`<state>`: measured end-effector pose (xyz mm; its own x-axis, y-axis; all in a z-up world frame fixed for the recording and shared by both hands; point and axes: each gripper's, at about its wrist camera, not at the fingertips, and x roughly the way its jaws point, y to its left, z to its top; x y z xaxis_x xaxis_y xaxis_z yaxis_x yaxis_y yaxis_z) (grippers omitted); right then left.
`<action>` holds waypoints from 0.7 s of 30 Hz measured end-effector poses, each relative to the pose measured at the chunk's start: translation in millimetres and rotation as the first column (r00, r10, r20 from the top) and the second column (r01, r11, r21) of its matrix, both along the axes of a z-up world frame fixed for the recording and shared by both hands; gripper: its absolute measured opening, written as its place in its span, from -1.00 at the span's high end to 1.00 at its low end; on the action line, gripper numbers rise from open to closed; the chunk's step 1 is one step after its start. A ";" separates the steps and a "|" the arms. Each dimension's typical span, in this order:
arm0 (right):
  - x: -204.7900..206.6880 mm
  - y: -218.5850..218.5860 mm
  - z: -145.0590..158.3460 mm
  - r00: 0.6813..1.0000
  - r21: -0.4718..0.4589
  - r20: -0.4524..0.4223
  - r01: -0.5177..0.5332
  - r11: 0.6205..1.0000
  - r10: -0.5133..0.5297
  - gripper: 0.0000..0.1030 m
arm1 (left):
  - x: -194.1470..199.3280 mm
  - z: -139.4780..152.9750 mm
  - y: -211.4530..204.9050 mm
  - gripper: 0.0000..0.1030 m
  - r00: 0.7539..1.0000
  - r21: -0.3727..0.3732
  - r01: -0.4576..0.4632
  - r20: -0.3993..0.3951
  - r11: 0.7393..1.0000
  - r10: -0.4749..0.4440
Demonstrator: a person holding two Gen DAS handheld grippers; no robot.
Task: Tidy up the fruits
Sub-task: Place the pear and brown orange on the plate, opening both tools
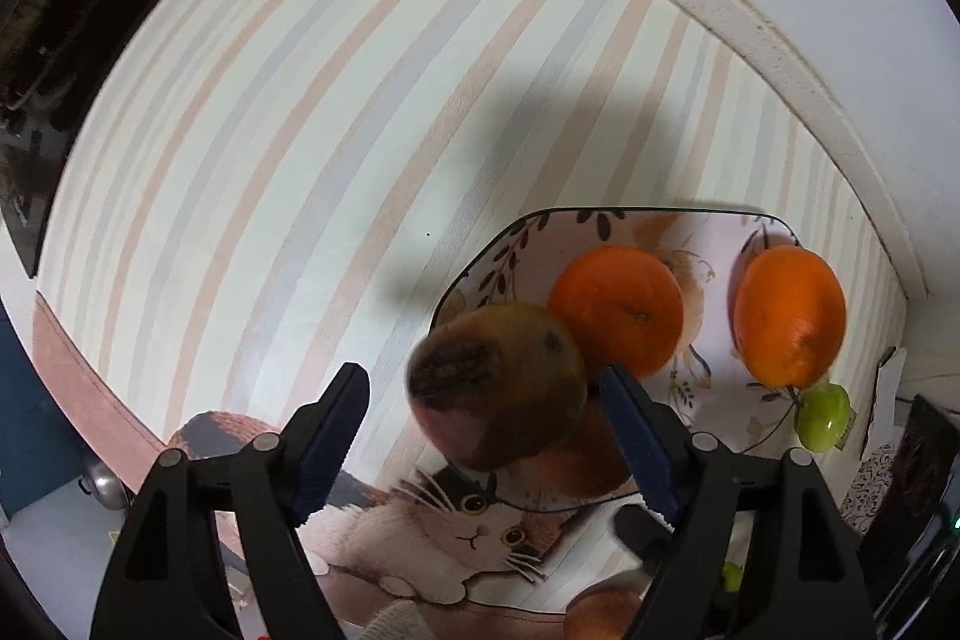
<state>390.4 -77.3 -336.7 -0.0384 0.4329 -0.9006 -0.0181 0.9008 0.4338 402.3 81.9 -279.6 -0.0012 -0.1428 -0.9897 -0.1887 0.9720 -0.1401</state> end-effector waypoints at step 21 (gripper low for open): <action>-45.5 -57.9 109.4 0.963 -0.293 0.261 0.008 0.956 0.072 -0.85 | -80.9 74.0 -24.4 -0.53 0.972 0.140 0.010 0.233 0.990 -0.043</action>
<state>345.0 -135.2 -227.3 0.2101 0.1551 -0.9653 -0.1272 0.9833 0.1303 321.4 57.5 -205.6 0.2319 -0.0085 -0.9727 -0.1407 0.9892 -0.0422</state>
